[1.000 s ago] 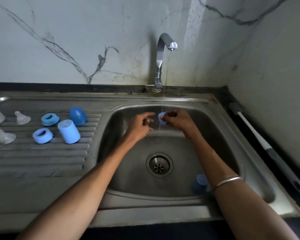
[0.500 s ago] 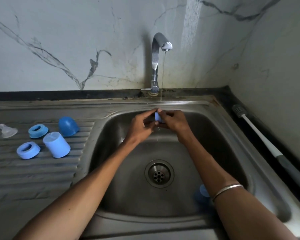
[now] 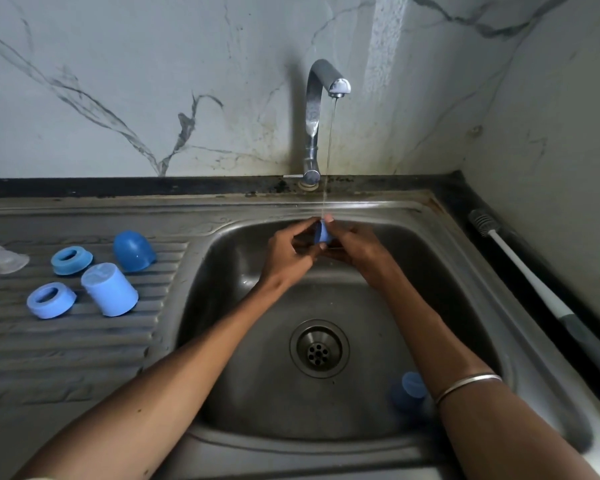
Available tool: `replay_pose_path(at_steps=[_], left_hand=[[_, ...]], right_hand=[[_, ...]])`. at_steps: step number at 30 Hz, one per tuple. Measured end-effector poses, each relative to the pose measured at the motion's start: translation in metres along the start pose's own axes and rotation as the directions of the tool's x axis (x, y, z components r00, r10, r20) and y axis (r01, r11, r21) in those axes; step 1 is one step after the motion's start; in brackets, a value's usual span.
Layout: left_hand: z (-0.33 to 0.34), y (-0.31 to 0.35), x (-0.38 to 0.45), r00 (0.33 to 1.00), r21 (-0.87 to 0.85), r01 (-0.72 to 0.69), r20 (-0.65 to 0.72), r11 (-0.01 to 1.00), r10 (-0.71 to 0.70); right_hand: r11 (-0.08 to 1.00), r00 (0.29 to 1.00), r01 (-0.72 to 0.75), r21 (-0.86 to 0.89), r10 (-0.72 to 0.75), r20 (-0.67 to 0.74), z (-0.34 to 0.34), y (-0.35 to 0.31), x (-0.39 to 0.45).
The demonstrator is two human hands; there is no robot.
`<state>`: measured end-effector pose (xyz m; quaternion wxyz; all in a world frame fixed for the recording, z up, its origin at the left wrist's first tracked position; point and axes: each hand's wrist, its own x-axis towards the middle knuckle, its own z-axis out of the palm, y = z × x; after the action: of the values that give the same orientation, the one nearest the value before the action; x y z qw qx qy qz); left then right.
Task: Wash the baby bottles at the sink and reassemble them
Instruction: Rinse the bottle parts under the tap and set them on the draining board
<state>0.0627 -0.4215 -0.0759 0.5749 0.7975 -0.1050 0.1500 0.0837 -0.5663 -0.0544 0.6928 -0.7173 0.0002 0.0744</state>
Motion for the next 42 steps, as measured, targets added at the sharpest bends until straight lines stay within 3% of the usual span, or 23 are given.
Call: replay_pose_path(at_steps=[8,15,19,23,27,34,36,42], left_hand=[[0.0,0.004,0.001,0.994,-0.097,0.098,-0.032,0.99,-0.102],[-0.001,0.0,0.001,0.997,-0.043,0.071,0.001,0.997,-0.071],[-0.001,-0.002,0.002,0.995,-0.075,0.096,-0.004,0.993,-0.096],[0.0,-0.002,0.002,0.996,-0.096,0.089,-0.018,0.991,-0.091],[0.002,-0.001,0.001,0.994,-0.105,0.106,0.013,0.989,-0.106],[0.003,0.002,0.004,0.965,-0.225,0.241,-0.051,0.944,-0.258],[0.001,0.003,0.003,0.955,-0.259,0.278,-0.028,0.925,-0.295],[0.001,0.01,0.0,0.961,-0.304,0.266,0.007,0.915,-0.277]], right_hand=[[0.97,0.992,-0.055,0.237,0.026,0.123,-0.005,-0.014,-0.005],[0.994,0.997,-0.062,0.087,0.057,0.056,-0.003,-0.006,-0.005],[0.998,0.996,-0.035,0.05,0.03,0.085,-0.003,-0.006,-0.006],[0.996,0.989,-0.035,0.087,0.022,0.147,-0.005,-0.006,-0.007],[0.992,0.997,-0.054,0.112,0.047,0.058,-0.008,-0.008,-0.006],[0.954,0.993,-0.084,0.289,0.056,0.104,-0.009,-0.006,-0.001],[0.966,0.995,-0.054,0.254,0.03,0.097,-0.011,-0.005,0.001],[0.993,0.993,0.102,-0.064,-0.098,0.067,-0.013,0.001,0.0]])
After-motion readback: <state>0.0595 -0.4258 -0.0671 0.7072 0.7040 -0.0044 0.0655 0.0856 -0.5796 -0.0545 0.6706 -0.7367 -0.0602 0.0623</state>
